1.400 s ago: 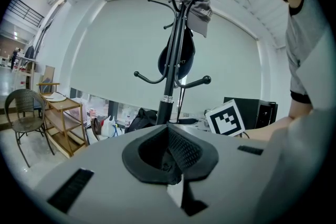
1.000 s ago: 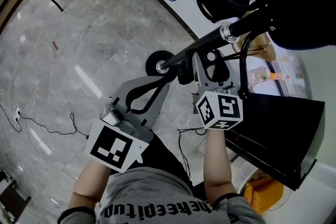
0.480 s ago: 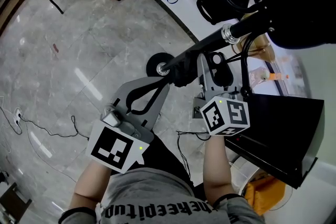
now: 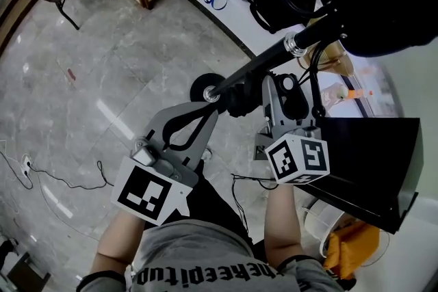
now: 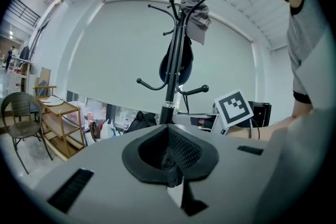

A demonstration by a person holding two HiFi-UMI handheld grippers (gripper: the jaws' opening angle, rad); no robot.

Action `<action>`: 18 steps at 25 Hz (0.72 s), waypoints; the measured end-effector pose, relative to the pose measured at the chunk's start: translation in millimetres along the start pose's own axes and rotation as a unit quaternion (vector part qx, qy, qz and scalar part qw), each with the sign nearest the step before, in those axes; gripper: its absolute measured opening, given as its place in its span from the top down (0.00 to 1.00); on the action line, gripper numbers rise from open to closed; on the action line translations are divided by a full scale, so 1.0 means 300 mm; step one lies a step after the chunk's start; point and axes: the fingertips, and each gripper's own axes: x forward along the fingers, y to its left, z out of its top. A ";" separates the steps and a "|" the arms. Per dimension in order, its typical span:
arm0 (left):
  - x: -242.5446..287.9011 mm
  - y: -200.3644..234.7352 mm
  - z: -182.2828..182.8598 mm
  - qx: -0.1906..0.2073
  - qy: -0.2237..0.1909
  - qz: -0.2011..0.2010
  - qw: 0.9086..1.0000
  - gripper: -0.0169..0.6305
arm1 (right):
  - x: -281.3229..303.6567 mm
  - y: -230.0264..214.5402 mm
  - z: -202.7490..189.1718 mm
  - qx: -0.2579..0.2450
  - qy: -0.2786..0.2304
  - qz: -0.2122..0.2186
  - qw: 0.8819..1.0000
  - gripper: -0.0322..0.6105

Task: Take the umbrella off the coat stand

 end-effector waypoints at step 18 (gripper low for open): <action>-0.026 -0.037 0.104 0.036 -0.012 -0.070 0.997 0.95 | -0.151 0.043 0.126 0.010 -0.045 -0.054 0.997 0.59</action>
